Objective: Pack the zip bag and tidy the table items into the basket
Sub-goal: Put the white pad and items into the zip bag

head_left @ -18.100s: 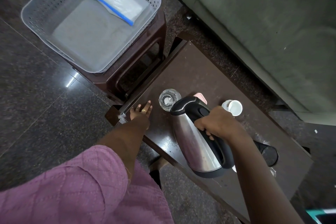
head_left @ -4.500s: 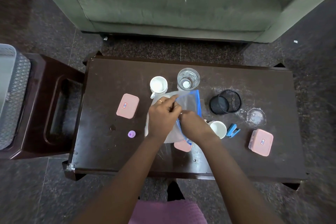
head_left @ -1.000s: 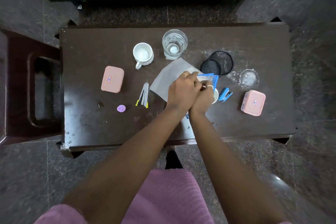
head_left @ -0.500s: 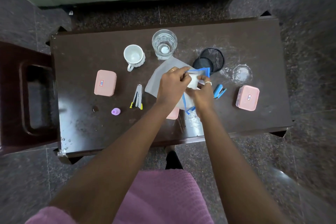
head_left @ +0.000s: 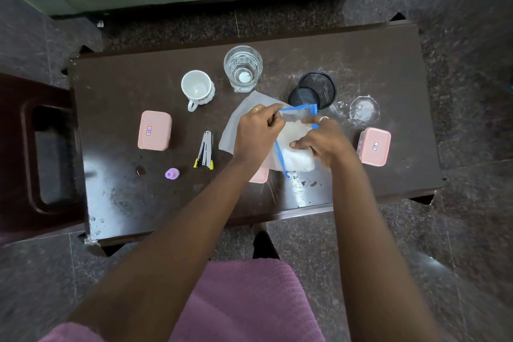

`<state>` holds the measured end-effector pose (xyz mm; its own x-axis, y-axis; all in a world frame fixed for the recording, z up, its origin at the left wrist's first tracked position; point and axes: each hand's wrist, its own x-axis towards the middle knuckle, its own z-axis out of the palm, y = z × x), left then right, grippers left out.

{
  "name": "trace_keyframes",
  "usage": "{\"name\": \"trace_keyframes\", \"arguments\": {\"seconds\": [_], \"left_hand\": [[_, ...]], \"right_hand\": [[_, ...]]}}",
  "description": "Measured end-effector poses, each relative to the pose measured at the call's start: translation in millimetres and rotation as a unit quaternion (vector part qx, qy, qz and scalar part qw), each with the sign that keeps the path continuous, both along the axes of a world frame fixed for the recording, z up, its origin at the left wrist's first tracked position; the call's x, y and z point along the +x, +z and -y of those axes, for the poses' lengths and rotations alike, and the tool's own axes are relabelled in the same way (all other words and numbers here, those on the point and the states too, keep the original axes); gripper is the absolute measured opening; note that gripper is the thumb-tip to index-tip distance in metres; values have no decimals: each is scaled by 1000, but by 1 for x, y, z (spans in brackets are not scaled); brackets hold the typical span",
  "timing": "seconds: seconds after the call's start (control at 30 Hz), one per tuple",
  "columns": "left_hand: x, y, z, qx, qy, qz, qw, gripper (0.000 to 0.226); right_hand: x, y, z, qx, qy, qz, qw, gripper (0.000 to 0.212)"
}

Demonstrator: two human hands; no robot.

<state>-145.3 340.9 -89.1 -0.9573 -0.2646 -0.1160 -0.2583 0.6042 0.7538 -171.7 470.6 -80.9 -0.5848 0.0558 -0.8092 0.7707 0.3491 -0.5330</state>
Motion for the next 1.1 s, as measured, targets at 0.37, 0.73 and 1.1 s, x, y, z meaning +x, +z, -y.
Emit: {"name": "trace_keyframes", "arguments": {"seconds": [0.37, 0.73, 1.1], "left_hand": [[-1, -5, 6, 28, -27, -5, 999, 29], [-5, -11, 1, 127, -64, 114, 983, 36], [-12, -8, 2, 253, -34, 203, 945, 32]], "right_hand": [[6, 20, -51, -242, -224, 118, 937, 36], [10, 14, -48, -382, -222, -58, 895, 41], [12, -6, -17, -217, -176, -83, 957, 61]]}}
